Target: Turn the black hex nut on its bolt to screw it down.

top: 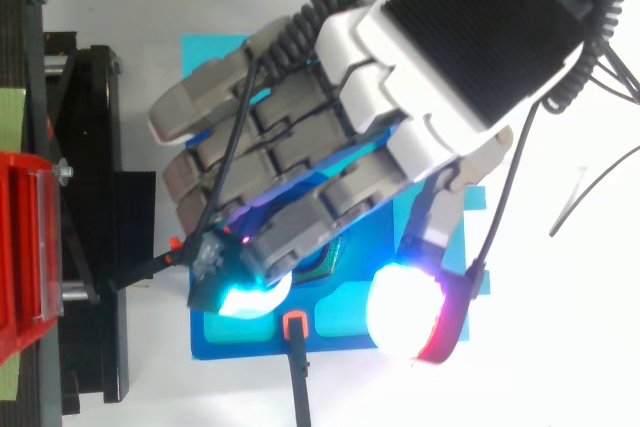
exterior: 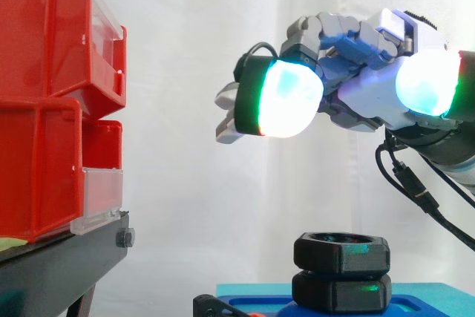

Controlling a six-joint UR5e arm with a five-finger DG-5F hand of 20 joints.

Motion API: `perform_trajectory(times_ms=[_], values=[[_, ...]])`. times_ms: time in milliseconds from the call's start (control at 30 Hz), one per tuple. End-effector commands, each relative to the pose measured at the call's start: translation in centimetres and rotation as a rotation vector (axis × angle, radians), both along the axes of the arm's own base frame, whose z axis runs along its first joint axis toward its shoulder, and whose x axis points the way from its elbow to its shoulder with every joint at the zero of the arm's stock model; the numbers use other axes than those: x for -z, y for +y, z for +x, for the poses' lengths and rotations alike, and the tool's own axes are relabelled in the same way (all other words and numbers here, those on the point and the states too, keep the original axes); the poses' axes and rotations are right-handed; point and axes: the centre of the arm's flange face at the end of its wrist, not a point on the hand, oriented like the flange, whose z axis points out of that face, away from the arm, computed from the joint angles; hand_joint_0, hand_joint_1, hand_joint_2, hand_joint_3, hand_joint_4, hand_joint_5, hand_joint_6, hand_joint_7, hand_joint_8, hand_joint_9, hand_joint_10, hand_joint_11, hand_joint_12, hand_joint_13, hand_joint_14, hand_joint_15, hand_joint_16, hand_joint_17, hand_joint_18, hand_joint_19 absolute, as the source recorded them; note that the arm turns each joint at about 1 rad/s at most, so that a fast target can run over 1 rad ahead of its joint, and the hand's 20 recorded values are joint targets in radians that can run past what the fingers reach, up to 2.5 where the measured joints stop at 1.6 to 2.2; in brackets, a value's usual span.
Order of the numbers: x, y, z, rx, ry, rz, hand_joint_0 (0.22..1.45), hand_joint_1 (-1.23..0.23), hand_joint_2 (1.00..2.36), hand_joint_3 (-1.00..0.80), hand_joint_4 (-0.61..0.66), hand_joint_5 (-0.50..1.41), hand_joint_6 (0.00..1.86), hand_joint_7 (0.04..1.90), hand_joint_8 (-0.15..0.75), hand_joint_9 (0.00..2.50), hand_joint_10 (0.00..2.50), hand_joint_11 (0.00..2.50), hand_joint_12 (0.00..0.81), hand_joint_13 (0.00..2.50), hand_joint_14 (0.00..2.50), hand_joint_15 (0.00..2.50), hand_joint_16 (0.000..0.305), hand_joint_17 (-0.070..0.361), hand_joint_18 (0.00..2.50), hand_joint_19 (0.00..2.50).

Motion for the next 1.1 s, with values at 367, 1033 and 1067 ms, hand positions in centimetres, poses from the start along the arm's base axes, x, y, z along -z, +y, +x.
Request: perform_trajectory(times_ms=[367,1033,1067], values=[[1.7,4.1,0.4,0.056,0.036,-0.043,0.5,-0.38,1.0,-0.5,0.22,-0.14,0.54,1.08,0.282,0.56,0.01,0.41,0.314,0.59,0.01,0.24,0.05,0.113,0.5,0.31],[4.9,4.4,-0.8,0.088,0.047,-0.067,0.5,-0.38,1.0,-0.5,0.21,-0.13,0.53,1.11,0.284,0.56,0.01,0.41,0.3,0.57,0.01,0.23,0.05,0.113,0.49,0.31],[4.9,4.2,-0.8,0.09,0.044,-0.067,0.5,-0.38,1.0,-0.5,0.22,-0.13,0.52,1.11,0.282,0.56,0.01,0.41,0.298,0.57,0.01,0.23,0.05,0.113,0.49,0.31]])
